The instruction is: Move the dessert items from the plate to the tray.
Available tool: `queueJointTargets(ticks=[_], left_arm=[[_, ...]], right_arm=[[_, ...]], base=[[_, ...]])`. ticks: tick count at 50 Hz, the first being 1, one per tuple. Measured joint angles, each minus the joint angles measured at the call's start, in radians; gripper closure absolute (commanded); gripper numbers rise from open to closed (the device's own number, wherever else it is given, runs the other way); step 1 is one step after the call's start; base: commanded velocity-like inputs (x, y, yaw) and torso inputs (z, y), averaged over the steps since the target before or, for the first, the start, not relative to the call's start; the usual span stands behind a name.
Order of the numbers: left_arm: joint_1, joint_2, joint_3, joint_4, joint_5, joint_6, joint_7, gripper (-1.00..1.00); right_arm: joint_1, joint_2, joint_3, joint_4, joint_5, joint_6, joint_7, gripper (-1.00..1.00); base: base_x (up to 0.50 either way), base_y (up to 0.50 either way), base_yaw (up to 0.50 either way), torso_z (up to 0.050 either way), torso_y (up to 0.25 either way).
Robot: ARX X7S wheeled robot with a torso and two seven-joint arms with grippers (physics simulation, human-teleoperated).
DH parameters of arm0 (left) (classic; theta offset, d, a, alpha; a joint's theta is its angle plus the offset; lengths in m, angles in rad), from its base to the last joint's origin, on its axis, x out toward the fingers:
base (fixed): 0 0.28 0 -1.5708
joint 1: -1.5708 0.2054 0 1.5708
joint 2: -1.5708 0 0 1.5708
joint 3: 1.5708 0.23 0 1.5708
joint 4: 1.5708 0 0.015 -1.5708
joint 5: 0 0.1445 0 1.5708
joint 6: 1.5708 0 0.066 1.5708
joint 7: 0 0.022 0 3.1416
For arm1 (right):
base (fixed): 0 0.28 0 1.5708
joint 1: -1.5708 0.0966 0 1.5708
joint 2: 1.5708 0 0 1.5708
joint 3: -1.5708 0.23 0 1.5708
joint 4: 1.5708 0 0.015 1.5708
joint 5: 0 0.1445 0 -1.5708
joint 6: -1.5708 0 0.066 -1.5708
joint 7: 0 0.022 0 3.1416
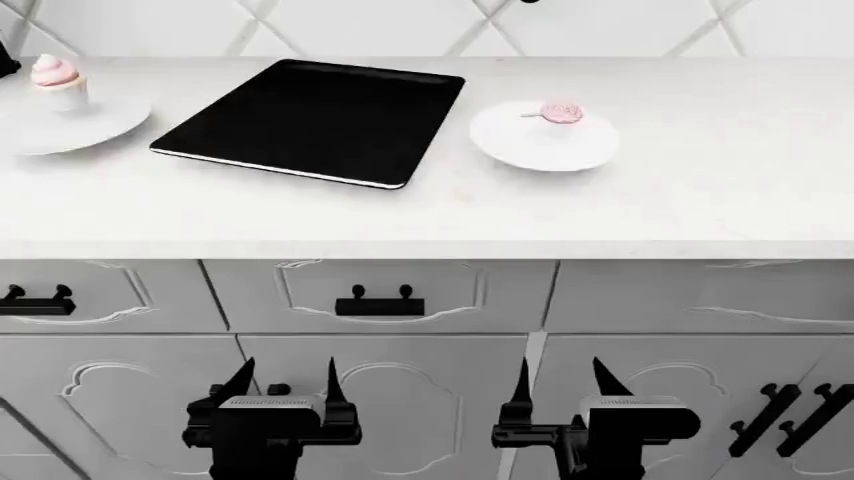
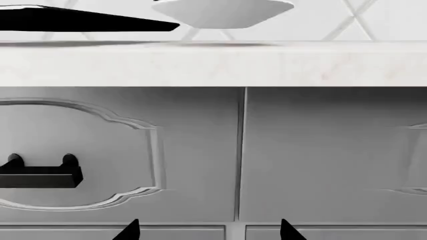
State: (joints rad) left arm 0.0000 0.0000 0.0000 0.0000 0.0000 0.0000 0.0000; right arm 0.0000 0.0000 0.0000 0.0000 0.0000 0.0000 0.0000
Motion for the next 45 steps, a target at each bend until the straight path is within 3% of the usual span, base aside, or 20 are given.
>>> queueJointTargets(ticks=[11,45], left_arm=[[-0.001,-0.021,0.024,0.001,-0.023,0.0,-0.025,-1.0],[0.001,-0.08,0.101,0.01,-0.058,0.01,-0.098,-1.0]], right_arm=[[0.001,0.022,-0.031,0.003,0.019,-0.007,0.021,-1.0],[0.003,0.08,-0.103,0.005,0.07,-0.022,0.079,-1.0]], base=[[0.0,0.0,0.0,0.0,0.0],[0.0,0.0,0.0,0.05,0.0]])
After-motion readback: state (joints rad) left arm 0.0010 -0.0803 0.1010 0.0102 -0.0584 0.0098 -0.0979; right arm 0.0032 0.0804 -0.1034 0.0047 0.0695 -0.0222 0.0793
